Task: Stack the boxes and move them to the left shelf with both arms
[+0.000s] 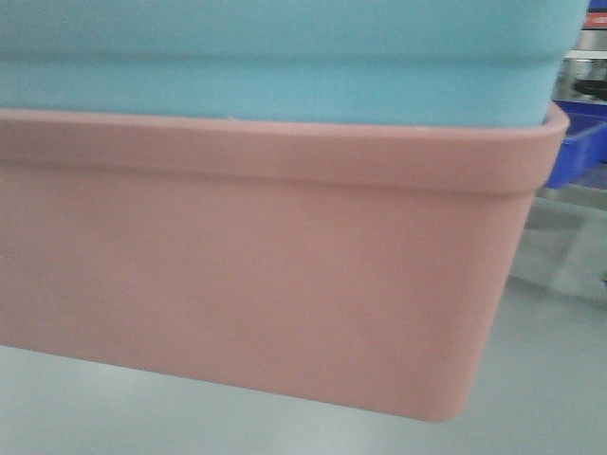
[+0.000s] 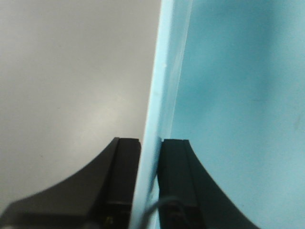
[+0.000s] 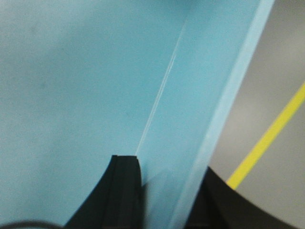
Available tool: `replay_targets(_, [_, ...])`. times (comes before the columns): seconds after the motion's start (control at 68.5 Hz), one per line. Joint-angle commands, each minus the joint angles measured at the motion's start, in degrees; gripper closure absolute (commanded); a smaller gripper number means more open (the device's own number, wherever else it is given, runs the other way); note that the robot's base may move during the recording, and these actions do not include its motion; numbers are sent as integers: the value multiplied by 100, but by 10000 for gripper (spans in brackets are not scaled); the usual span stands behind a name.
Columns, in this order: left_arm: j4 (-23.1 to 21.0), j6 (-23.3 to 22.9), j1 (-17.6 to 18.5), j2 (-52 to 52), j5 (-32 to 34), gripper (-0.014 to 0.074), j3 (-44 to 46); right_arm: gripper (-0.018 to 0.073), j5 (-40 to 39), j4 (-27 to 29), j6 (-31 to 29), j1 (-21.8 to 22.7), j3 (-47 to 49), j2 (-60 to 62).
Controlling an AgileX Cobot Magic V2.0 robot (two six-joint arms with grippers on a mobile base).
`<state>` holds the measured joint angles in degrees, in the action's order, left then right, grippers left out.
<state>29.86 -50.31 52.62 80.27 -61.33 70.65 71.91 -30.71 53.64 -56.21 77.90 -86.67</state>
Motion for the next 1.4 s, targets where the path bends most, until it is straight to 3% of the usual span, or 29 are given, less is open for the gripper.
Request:
replay_targets(0.0, [-618, -84, 241, -154, 1337, 608, 268, 503, -780, 37, 182, -108, 275, 183])
replay_targets(0.744, [-732, -84, 230, -154, 1336, 608, 268, 503, 83, 31, 182, -82, 275, 183])
replay_targets(1.387, [-743, -84, 230, 129, 1356, 608, 268, 503, 110, 26, 182, -75, 275, 183])
